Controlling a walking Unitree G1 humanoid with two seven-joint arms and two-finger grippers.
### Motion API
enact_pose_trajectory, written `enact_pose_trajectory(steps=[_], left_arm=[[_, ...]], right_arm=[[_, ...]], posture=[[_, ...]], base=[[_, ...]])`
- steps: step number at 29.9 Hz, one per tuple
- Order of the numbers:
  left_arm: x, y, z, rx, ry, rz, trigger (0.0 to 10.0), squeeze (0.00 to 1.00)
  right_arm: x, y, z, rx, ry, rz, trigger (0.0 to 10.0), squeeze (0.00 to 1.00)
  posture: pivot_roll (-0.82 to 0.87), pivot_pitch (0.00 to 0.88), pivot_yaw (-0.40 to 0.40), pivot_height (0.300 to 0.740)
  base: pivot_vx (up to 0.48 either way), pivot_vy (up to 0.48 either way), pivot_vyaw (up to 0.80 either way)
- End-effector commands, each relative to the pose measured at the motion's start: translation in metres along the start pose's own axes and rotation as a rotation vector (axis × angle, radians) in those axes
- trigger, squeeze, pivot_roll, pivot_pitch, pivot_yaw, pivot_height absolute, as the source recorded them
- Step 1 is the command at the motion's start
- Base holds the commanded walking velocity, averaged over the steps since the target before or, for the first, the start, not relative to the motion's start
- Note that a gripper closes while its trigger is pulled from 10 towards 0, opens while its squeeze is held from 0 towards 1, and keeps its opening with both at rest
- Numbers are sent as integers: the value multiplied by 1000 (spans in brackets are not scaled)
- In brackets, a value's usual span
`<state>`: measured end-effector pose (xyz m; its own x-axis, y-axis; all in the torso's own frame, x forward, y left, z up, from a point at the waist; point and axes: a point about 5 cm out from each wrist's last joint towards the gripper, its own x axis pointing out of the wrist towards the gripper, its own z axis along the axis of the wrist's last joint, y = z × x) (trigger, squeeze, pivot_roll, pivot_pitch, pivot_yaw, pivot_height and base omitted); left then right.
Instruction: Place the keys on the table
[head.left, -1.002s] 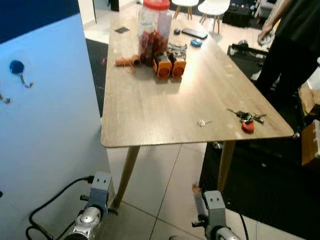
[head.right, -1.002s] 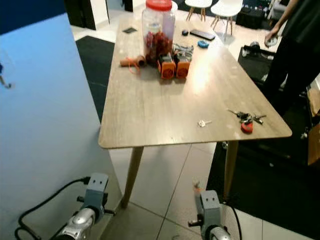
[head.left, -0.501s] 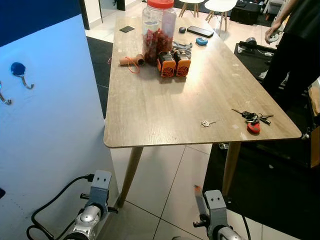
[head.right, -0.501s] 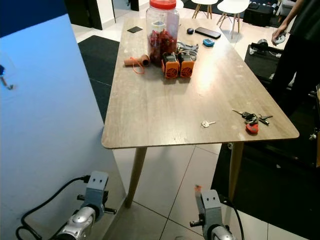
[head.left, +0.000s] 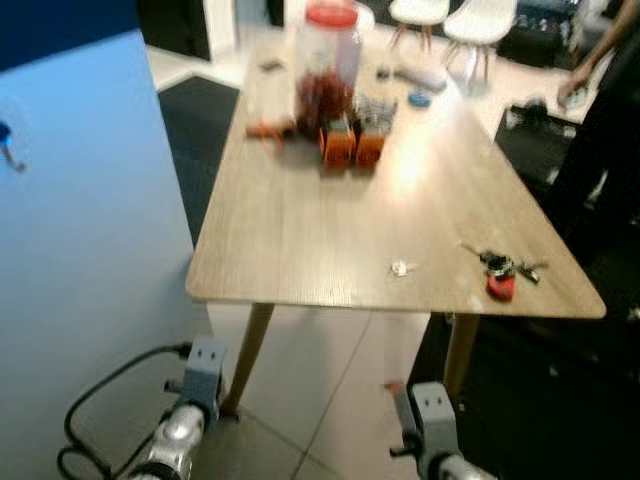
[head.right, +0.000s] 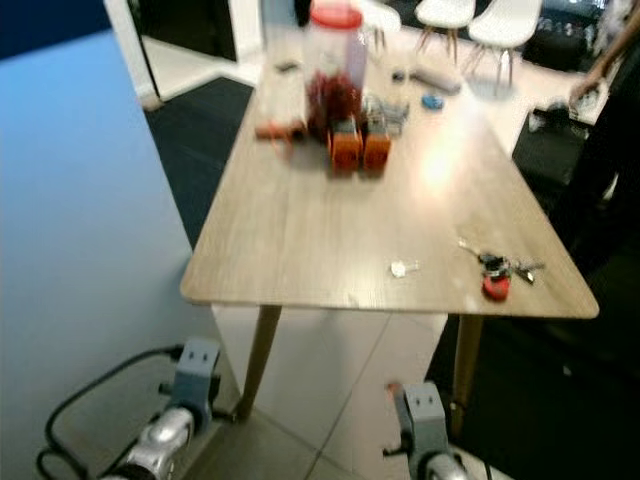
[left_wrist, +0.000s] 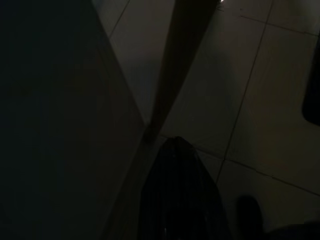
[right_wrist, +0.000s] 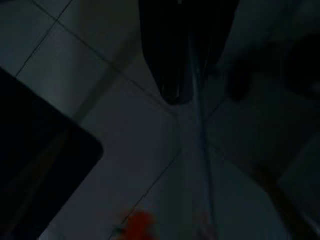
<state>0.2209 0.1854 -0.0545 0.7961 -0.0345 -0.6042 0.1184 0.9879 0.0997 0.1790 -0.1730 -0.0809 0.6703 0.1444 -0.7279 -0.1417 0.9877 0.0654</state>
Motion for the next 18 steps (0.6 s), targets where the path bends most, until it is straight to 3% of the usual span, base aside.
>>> enact_pose_trajectory(steps=[1, 4, 18], left_arm=[[0, -5, 0, -1, 2, -18, 10000, 0], [1, -6, 0, 1, 3, -18, 10000, 0], [3, -8, 3, -12, 6, -8, 10000, 0]], right_arm=[[-4, -4, -10, 0, 33, -10, 10000, 0], [-4, -5, -11, 0, 35, -12, 10000, 0], [-6, -9, -13, 4, 41, -27, 10000, 0]], posture=[[48, 17, -37, 740], [47, 21, -35, 740], [45, 31, -35, 740]], base=[[0, -480, 0], [0, -480, 0], [0, 0, 0]])
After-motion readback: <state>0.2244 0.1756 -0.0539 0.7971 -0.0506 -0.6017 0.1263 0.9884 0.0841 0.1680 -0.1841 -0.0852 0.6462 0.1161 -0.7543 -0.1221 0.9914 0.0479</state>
